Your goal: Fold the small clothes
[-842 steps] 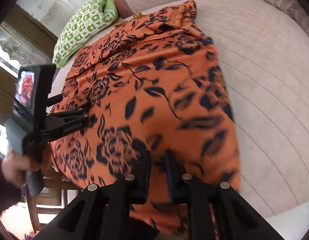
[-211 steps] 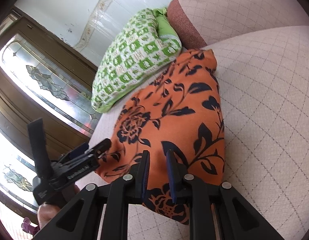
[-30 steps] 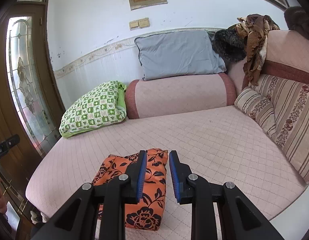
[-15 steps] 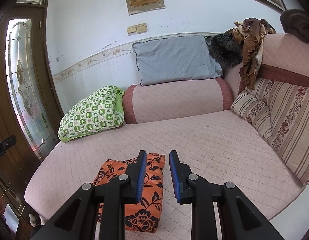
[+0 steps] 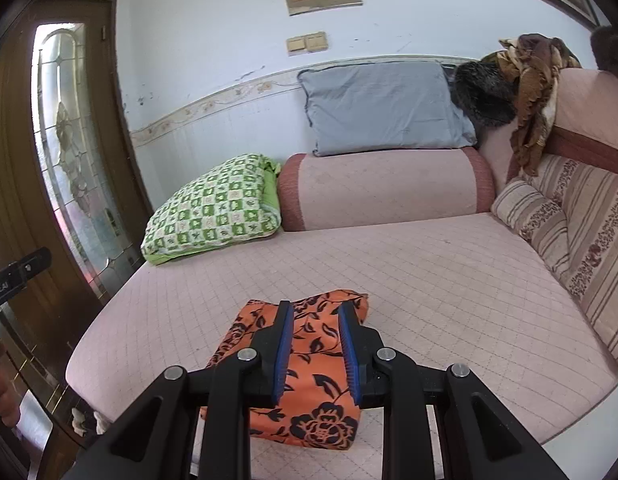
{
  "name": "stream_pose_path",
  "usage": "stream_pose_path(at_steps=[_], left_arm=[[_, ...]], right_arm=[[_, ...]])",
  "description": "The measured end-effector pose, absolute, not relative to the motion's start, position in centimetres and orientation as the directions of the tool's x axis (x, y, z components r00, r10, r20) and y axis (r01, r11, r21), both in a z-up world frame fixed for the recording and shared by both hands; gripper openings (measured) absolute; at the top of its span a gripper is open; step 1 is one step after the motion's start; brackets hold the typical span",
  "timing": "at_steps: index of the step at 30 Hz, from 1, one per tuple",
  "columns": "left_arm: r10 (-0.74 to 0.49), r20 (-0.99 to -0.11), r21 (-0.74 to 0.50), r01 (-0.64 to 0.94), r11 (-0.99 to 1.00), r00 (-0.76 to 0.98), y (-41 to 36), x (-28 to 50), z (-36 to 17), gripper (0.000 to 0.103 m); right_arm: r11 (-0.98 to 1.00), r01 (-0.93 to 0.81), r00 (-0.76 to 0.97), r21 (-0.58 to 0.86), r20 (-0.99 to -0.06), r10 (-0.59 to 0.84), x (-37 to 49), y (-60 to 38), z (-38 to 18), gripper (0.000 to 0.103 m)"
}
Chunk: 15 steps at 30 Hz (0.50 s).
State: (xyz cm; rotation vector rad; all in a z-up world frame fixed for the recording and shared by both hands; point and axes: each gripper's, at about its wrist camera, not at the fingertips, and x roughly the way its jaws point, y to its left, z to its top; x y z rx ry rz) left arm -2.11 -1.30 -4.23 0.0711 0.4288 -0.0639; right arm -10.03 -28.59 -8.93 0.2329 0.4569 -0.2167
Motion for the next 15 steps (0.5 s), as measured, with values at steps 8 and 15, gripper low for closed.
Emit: stream_pose_path(at_steps=[8, 15], left_arm=[[-0.061, -0.423, 0.041, 0.087, 0.995, 0.904, -0.7, -3.0, -3.7, 0.097], [-0.070, -0.412, 0.027, 0.088, 0.996, 0.908, 0.0, -3.7, -3.1, 0.097]], right_arm=[[0.958, 0.233, 0.888, 0.169, -0.438, -0.139, -10.7, -27.4, -7.9, 0.026], [0.962, 0.218, 0.897, 0.162, -0.421, -0.133, -11.2, -26.7, -7.0, 0.026]])
